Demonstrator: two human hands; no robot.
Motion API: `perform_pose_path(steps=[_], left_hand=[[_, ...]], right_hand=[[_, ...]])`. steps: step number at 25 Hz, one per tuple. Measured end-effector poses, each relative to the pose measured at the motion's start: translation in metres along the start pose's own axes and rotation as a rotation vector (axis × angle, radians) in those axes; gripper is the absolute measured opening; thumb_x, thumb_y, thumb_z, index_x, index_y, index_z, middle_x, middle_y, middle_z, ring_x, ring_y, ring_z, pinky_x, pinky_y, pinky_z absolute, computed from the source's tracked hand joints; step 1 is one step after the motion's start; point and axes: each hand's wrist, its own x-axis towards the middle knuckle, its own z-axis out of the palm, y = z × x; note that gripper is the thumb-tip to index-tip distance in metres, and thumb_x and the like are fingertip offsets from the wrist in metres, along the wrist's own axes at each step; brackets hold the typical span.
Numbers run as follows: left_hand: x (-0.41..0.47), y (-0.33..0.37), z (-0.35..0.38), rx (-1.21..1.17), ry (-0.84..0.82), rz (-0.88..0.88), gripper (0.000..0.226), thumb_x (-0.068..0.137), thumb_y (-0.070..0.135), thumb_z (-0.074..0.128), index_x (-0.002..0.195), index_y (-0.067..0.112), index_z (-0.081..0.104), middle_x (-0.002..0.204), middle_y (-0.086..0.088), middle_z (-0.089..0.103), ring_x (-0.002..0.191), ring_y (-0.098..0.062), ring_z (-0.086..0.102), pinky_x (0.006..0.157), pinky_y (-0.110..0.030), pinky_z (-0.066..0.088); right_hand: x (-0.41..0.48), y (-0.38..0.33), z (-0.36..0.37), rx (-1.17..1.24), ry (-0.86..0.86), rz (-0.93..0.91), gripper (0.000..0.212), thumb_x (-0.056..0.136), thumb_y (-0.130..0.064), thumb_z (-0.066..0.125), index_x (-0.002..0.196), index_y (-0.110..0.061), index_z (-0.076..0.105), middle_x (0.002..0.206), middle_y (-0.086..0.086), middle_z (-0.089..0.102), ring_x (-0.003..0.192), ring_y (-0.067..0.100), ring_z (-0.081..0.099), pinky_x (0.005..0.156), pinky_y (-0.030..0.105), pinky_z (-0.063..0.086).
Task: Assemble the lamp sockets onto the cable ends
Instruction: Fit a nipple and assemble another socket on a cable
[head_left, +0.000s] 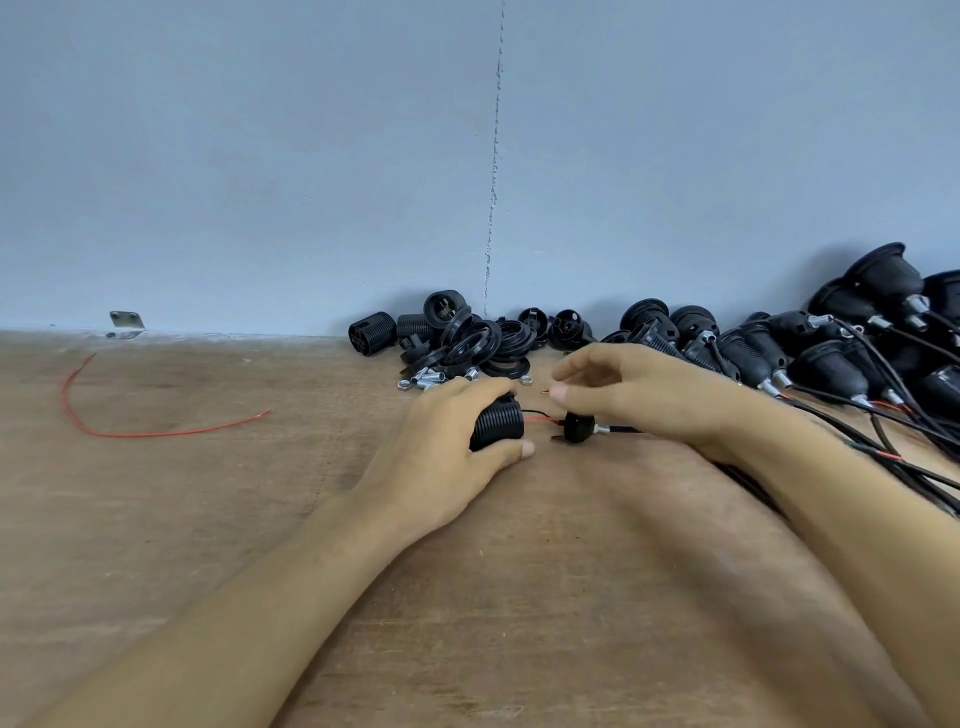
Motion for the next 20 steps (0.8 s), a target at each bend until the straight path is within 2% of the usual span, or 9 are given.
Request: perform_pose_path(steps=[2,3,5,8,10,13,16,20], left_hand=[[0.0,0.0,0.0,0.007,-0.026,-0.01,0.046,0.089,0.057,0.067,0.13,0.039,0.057,0.113,0.013,0.062,0.106,-0.01,0.057,0.092,-0.037,0.05],[0.001,0.001,0.0,0.007,-0.04,-0.011,0.047,0.09,0.059,0.063,0.133,0.039,0.055,0.118,0.014,0.061,0.11,-0.009,0.057,0.094,-0.037,0.049],[0.0,0.0,0.001,-0.005,-0.066,-0.027,0.052,0.094,0.06,0.055,0.14,0.039,0.046,0.129,0.015,0.057,0.12,-0.008,0.053,0.1,-0.036,0.046],[-0.001,-0.001,0.003,-0.004,-0.098,-0.044,0.056,0.095,0.06,0.051,0.144,0.038,0.035,0.134,0.013,0.053,0.122,-0.007,0.049,0.101,-0.036,0.043],[-0.003,0.0,0.003,-0.029,-0.102,-0.041,0.045,0.094,0.057,0.057,0.131,0.043,0.037,0.122,0.016,0.055,0.108,-0.003,0.053,0.09,-0.032,0.044],[-0.003,-0.001,0.001,-0.07,-0.093,-0.048,0.035,0.088,0.056,0.066,0.109,0.05,0.038,0.108,0.019,0.055,0.097,0.001,0.054,0.079,-0.028,0.044],[-0.001,-0.002,0.0,-0.125,-0.058,-0.036,0.034,0.081,0.06,0.064,0.107,0.051,0.045,0.106,0.02,0.061,0.098,0.001,0.057,0.082,-0.031,0.048],[0.001,-0.007,-0.001,-0.289,-0.027,-0.061,0.037,0.077,0.048,0.073,0.112,0.044,0.062,0.107,0.019,0.069,0.102,-0.003,0.064,0.094,-0.041,0.052]], right_hand=[[-0.003,0.005,-0.013,-0.193,-0.151,0.064,0.047,0.079,-0.037,0.082,0.122,-0.029,0.064,0.111,-0.013,0.065,0.105,0.003,0.061,0.098,0.025,0.046],[-0.004,0.007,-0.015,-0.276,-0.176,0.053,0.044,0.078,-0.034,0.083,0.119,-0.029,0.067,0.106,-0.015,0.066,0.1,0.001,0.061,0.094,0.023,0.046],[-0.003,0.009,-0.013,-0.334,-0.14,-0.012,0.023,0.082,-0.029,0.08,0.105,-0.031,0.073,0.091,-0.016,0.068,0.088,0.004,0.062,0.081,0.021,0.045],[-0.001,0.008,-0.007,-0.257,-0.111,-0.082,0.023,0.085,-0.026,0.078,0.107,-0.035,0.074,0.091,-0.011,0.073,0.089,0.01,0.066,0.089,0.035,0.053],[0.0,0.008,-0.005,-0.241,-0.092,-0.108,0.025,0.084,-0.026,0.078,0.107,-0.035,0.074,0.085,-0.011,0.073,0.084,0.01,0.067,0.09,0.041,0.055],[0.0,0.013,-0.002,-0.197,-0.08,-0.134,0.025,0.082,-0.026,0.081,0.105,-0.033,0.073,0.09,-0.007,0.073,0.087,0.012,0.069,0.093,0.041,0.054],[-0.001,0.016,-0.004,-0.076,-0.121,-0.129,0.025,0.082,-0.022,0.081,0.104,-0.029,0.07,0.093,-0.004,0.073,0.08,0.006,0.066,0.089,0.035,0.054],[-0.002,0.016,-0.006,-0.003,-0.192,-0.14,0.023,0.085,-0.018,0.079,0.104,-0.026,0.069,0.094,0.01,0.074,0.077,0.004,0.063,0.08,0.023,0.046]])
